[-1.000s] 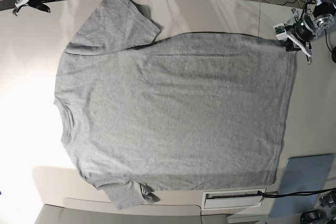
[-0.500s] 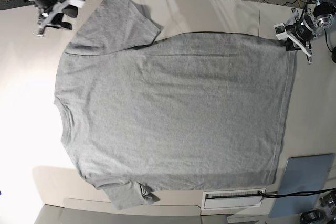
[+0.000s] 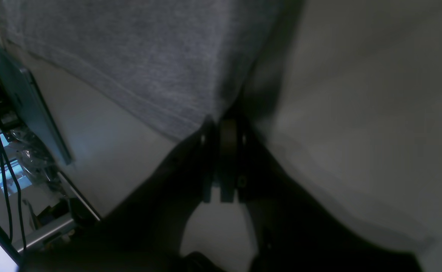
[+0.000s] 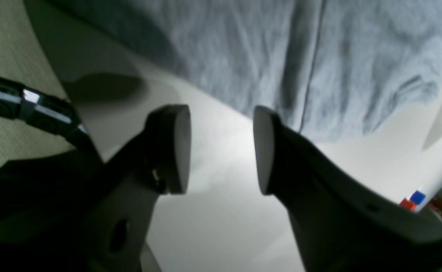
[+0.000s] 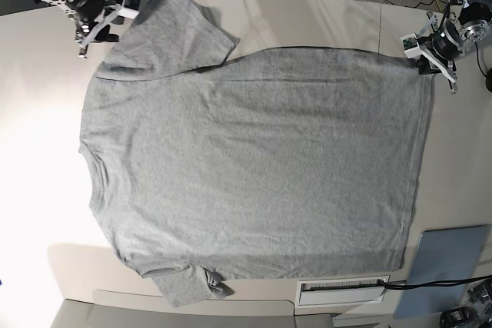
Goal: Fold the T-shirt properly
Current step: 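Move both grippers to the shirt's shoulder corners and pinch them, then lift the shoulder corners and pull them toward the robot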
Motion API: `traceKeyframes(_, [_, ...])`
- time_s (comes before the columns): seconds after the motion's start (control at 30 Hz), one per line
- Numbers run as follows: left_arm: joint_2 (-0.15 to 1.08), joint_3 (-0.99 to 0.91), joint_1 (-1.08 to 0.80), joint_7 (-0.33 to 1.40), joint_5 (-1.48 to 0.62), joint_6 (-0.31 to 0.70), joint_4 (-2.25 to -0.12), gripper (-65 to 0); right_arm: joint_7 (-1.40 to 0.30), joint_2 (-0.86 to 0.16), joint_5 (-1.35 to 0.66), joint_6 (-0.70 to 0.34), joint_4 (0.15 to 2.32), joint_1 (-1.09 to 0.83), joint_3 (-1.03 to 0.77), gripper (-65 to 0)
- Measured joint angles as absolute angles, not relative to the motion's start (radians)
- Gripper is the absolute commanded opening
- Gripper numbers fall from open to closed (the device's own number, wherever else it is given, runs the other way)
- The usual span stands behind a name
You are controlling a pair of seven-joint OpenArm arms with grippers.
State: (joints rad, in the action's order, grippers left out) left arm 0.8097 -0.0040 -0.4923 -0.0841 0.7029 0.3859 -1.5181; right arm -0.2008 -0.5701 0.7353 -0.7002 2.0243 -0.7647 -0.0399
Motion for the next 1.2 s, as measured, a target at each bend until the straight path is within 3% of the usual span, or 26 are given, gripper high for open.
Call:
traceKeyframes(0.37, [0.81,-0.004,-0.492,-0.084,0.702,0.386,-1.518,-65.0,-0.213,-0.57,0.759,-0.688,1.95,-0.657,0.102,-38.6])
traceKeyframes(1.03, [0.81,-0.004,-0.492,-0.084,0.702,0.393,-1.518,-65.0,-0.181,-0.566,0.763,-0.64,1.845,-0.5,0.204,-38.9])
traceKeyframes(1.1, [0.81,-0.004,-0.492,-0.084,0.702,0.393,-1.518,-65.0,-0.187,-0.568,0.762,-0.633,1.844,-0.498,0.217,-43.8])
traceKeyframes(1.2, [0.81,-0.004,-0.492,-0.084,0.703,0.393,-1.518,-65.0,-0.187,-0.567,0.76,-0.647,1.839,-0.499,0.222,-59.0])
